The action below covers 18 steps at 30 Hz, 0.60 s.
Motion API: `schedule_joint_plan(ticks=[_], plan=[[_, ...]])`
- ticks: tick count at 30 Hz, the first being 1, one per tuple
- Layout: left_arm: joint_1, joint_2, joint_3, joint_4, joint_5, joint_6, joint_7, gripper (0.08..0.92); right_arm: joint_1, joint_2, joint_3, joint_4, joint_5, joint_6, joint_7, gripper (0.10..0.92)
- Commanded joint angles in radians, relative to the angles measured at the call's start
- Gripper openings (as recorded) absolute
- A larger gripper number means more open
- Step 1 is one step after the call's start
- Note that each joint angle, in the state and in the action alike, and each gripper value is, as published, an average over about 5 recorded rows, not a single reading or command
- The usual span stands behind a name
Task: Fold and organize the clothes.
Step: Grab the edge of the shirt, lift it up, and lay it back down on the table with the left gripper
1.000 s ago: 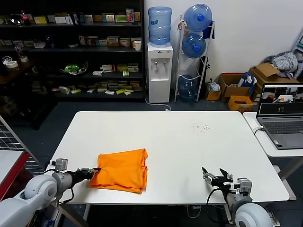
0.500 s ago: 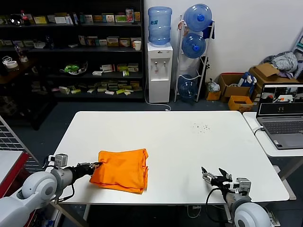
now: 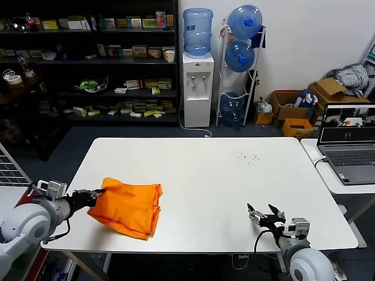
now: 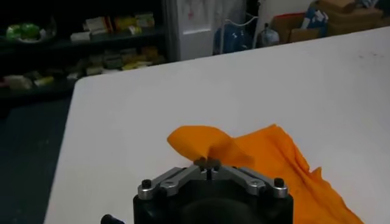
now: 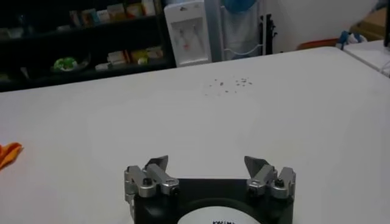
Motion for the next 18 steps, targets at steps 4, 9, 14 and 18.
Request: schedule_joint_plan(ticks=[4,9,14,18], plan=[[0.065,0.084,-0.192,0.111,0.104,-0.013,0.007,0.092,0.003,-0.015,0.011,0.010,-0.005,0.019,-0.020,0.823],[0.057,0.098,-0.200,0.189,0.130,-0.033,0.022,0.092,0.000,-0.013,0.018,0.009,-0.006,0.021,-0.020,0.823],[0.056,0.098,-0.200,0.215,0.135,-0.041,0.025,0.092,0.000,-0.007,0.018,0.008,-0.010,0.019,-0.017,0.823],[0.083,0.078,-0.203,0.151,0.084,-0.048,0.001,0.092,-0.003,-0.002,0.020,0.014,-0.016,0.017,-0.012,0.823]])
